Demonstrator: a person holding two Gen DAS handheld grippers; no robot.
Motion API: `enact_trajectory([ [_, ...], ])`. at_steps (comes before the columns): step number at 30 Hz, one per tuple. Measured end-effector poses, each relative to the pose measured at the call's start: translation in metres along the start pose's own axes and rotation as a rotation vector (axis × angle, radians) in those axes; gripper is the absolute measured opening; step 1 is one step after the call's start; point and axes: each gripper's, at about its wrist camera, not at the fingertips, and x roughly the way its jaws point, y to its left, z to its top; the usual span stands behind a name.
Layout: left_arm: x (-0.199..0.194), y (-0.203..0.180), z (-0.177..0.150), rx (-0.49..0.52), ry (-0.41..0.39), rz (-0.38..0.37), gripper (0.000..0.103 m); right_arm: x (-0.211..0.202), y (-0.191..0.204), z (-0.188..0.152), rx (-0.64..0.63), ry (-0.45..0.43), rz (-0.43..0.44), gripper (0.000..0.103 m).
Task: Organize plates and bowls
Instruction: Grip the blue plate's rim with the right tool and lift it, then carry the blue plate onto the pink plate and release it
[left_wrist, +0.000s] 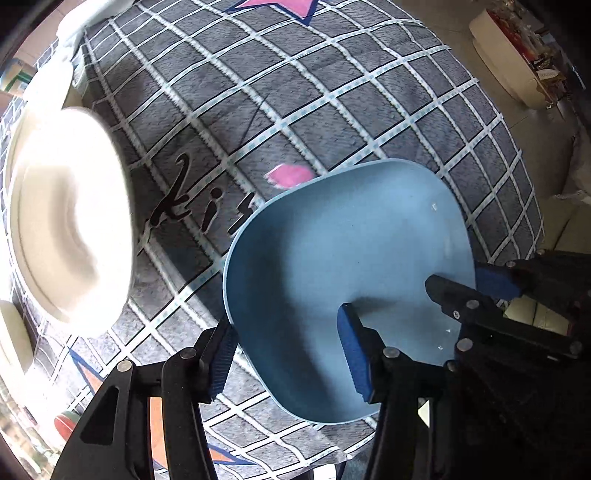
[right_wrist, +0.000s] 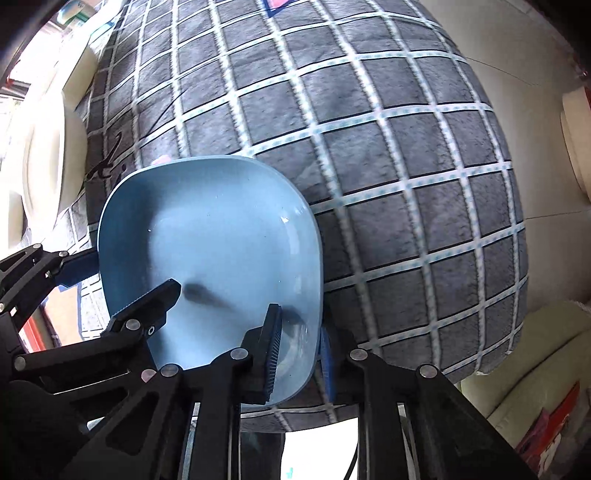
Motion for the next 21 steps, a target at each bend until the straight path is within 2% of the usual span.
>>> enact_trajectory([
  [8,0.005,0.054,-0.071,-0.13,0.015,0.066,0.056,0.029,0.092,-0.016,-0.17,0.053,0.035,0.022],
  [14,0.012,0.091,-0.118,-0.297,0.023,0.054,0.056,0.046,0.152,-0.024,-0.287,0.076,0.063,0.023],
  [21,0.016,0.093,-0.149,-0.379,-0.004,0.0,0.056,0.068,0.172,-0.024,-0.368,0.098,0.015,0.023],
])
